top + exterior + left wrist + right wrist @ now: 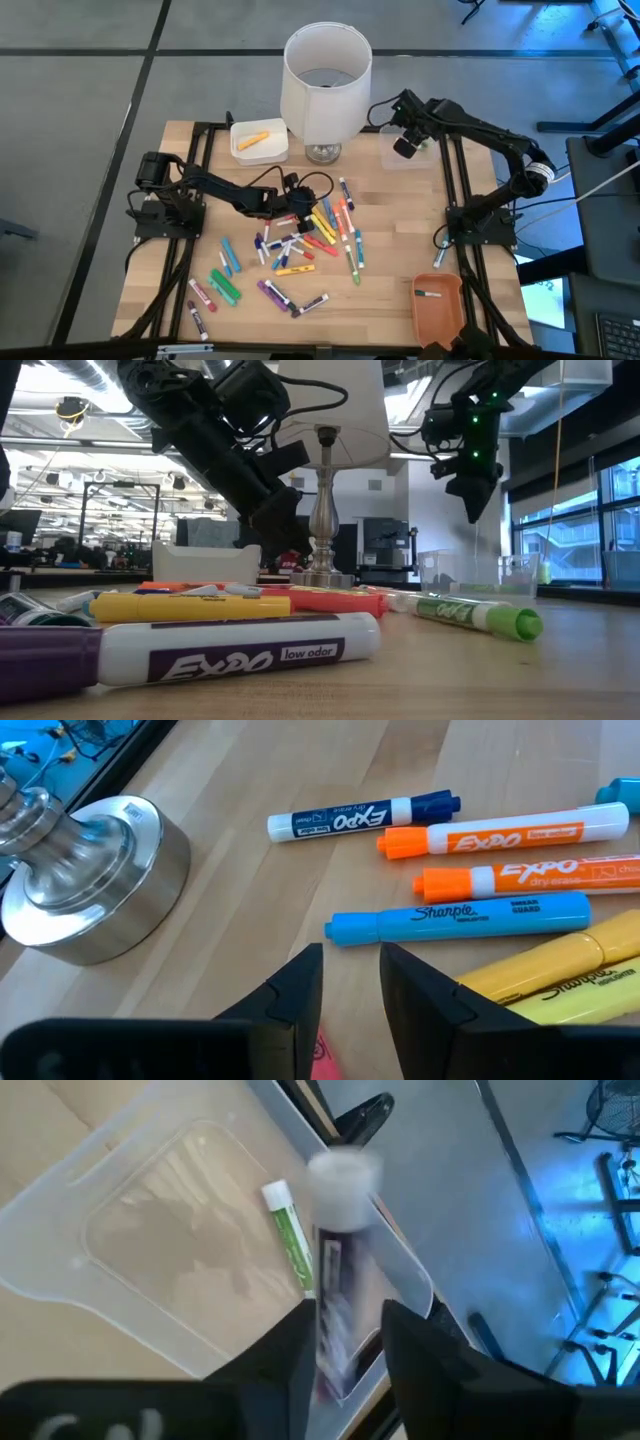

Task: Pick & Place Markers
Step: Put the thick purple dry erase marker into the transparent bin, then put the thick light blue dry erase marker into the transparent bin

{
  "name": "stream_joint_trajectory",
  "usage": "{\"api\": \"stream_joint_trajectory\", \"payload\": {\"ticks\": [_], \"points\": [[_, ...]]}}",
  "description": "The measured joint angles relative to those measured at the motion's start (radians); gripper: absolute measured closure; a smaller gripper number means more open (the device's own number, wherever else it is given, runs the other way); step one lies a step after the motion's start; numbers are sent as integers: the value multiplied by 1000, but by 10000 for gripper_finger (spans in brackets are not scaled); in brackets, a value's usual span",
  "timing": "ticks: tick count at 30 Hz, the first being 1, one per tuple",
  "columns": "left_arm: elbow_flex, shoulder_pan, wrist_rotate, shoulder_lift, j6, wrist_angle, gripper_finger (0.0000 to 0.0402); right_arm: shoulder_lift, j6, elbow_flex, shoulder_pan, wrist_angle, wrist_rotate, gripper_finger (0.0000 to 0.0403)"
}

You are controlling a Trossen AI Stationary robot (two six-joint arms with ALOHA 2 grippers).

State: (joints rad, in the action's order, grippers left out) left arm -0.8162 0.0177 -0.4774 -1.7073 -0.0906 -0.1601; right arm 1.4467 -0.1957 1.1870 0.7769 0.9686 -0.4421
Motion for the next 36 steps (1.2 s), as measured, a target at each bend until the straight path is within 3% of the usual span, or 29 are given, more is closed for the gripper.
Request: {"api": "stream_joint_trajectory", "payload": {"ticks": [6, 13, 20, 24, 29, 36], "points": [[0, 0, 0, 0, 0, 0, 301, 0, 25, 0, -1, 40, 1, 245], [0, 8, 6, 0, -4, 0, 306, -6, 330, 0, -53, 318, 70, 247], [0, 12, 8, 0, -30, 8, 302, -40, 550, 0, -255, 555, 162, 250], [0, 21, 8, 0, -35, 7, 304, -43, 655, 0, -373, 600, 180, 250], [0, 28, 8, 0, -37, 7, 302, -42, 692, -63, -527, 594, 311, 250], [0, 29, 7, 0, -36, 7, 306, -42, 635, -237, -735, 530, 358, 250]]}}
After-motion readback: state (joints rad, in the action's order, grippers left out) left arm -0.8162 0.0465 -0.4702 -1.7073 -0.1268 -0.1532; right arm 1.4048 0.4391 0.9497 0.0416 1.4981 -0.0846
